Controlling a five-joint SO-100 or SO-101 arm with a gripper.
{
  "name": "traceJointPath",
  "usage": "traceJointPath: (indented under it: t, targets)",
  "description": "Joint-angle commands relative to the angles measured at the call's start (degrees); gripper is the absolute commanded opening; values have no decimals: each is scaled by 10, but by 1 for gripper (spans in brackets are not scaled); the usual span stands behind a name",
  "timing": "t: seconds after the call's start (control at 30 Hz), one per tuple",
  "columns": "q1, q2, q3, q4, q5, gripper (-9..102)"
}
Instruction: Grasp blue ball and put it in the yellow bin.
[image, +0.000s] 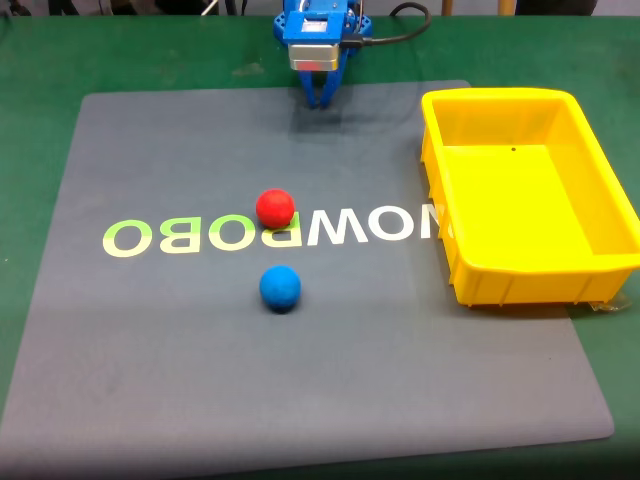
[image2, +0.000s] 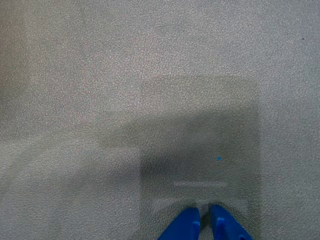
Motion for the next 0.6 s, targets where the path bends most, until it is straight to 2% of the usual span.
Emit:
traceJointPath:
  t: [0.0,0.57]
  targets:
    - [-1,3,18,-7,4,0]
    - [-10,-4,18,-6,0,0]
